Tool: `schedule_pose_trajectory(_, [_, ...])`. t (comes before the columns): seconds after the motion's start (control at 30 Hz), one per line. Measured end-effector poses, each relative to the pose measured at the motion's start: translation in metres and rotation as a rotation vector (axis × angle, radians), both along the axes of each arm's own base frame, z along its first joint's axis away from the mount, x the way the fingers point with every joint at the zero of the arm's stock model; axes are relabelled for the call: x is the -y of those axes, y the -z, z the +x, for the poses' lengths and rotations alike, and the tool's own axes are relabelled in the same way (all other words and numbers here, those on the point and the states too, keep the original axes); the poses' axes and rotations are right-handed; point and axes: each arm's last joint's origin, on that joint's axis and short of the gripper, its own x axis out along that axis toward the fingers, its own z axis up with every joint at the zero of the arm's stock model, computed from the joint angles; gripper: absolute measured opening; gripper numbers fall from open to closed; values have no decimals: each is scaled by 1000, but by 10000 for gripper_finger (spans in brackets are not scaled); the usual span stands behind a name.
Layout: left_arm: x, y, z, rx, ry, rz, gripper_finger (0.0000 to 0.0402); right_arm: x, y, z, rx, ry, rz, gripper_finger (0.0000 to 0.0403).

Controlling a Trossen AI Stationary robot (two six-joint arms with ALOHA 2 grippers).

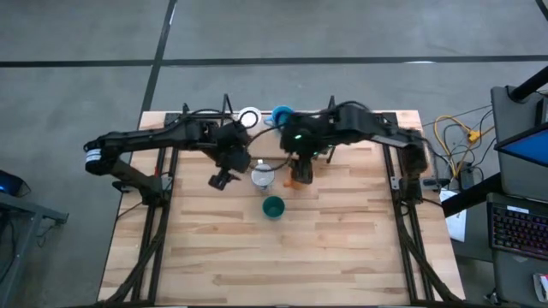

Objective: Stack small to large cups/mugs on shelf
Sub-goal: Put the orange mug on the shelf

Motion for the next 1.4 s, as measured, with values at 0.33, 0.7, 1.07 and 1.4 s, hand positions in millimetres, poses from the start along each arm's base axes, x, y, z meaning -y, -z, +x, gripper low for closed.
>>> schedule_pose_trajectory(0.33, [-13,-5,79,141,252,174,226,-4,-34,-46,145,149,12,208])
schedule_pose_trajectory(0.7, [-14,28,139,43,276,137,226,-17,-35,-53,123,102,5,208])
schedule_pose_trajectory(1.07, [-8,47,149,15,295,132,226,-16,-33,-56,80,20,-49,208])
schedule_pose_trajectory(1.4, [-12,63,162,-12,161,142,226,-16,-36,-66,53,-6,-69,208])
